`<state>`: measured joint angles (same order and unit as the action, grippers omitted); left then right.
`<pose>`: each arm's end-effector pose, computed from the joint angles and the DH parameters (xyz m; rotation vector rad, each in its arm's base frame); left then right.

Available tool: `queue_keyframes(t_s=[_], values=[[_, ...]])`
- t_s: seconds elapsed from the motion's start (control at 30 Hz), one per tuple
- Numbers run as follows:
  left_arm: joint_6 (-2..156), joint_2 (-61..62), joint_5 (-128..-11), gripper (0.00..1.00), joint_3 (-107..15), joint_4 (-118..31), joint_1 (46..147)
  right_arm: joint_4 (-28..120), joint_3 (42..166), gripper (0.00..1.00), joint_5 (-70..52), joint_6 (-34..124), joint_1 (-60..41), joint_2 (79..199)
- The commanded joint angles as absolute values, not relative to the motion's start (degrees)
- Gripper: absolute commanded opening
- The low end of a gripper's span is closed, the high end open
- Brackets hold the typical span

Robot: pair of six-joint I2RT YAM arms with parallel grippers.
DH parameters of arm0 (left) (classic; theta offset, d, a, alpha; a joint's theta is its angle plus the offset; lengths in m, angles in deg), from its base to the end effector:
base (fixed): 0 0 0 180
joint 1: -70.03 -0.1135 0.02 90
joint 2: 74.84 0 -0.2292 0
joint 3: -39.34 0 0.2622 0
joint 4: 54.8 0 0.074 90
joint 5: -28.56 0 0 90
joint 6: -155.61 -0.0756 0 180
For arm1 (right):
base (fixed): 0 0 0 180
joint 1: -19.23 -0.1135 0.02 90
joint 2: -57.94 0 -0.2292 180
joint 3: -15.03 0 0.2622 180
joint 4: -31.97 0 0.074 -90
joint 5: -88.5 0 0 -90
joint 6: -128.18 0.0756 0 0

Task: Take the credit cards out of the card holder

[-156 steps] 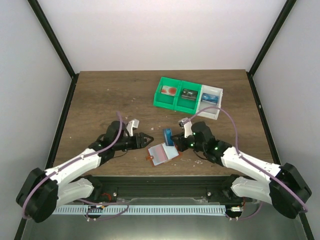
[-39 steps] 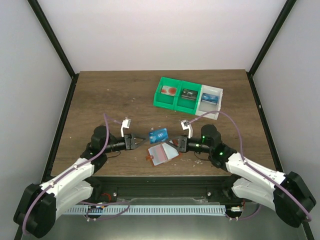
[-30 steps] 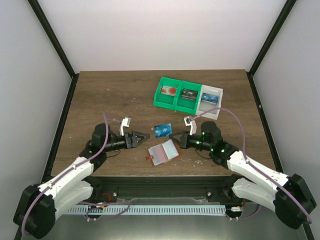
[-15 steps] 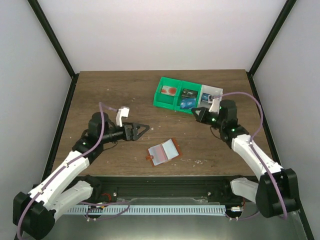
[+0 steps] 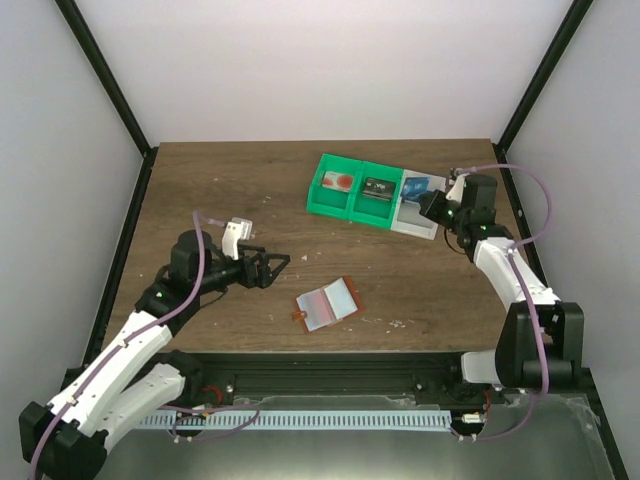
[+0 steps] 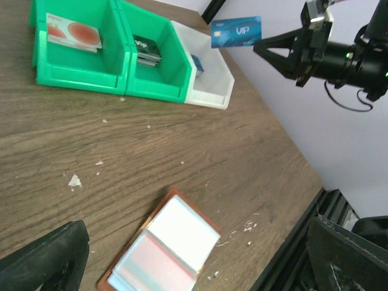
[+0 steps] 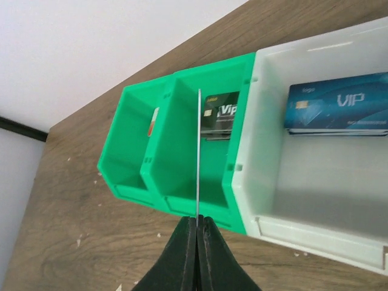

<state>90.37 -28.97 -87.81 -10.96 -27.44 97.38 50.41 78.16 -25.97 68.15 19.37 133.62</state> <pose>0.2087 -0.1458 0.2430 0.3651 2.0456 -1.0299 0.3417 0.0305 0.2051 0.3015 2.1290 0.7581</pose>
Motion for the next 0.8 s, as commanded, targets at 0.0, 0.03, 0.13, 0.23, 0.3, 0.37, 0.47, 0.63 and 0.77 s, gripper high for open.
queue_keyframes(t_s=[0.0,0.03,0.13,0.23,0.3,0.37,0.47,0.63,0.77], values=[[87.84,-30.12,-86.50,1.00,-9.50,-27.15,97.38,52.39,82.39,0.00,-20.13,66.41,20.28,135.85],[87.66,-30.18,-86.23,1.00,-9.60,-27.09,97.44,52.37,82.67,0.00,-19.32,66.27,20.26,136.37],[87.05,-30.49,-85.01,1.00,-9.78,-26.41,97.53,52.14,83.65,0.00,-17.77,65.71,20.45,138.53],[86.88,-30.67,-84.92,1.00,-9.74,-26.41,97.60,52.85,85.63,0.00,-17.34,65.43,20.99,141.94],[86.84,-30.74,-84.88,1.00,-9.70,-26.54,97.59,52.89,86.63,0.00,-16.82,65.44,21.28,144.45],[86.80,-30.89,-84.59,1.00,-9.66,-26.50,97.71,53.10,87.99,0.00,-16.91,65.53,21.67,146.76],[86.65,-31.00,-84.29,1.00,-9.65,-26.37,97.71,53.54,90.38,0.00,-17.64,65.43,22.01,150.20],[86.67,-31.36,-84.15,1.00,-9.50,-26.50,97.71,53.58,94.03,0.00,-20.02,66.29,22.30,155.21],[86.54,-31.42,-83.55,1.00,-9.52,-26.37,97.69,52.40,95.45,0.00,-21.56,67.27,22.52,158.02]])
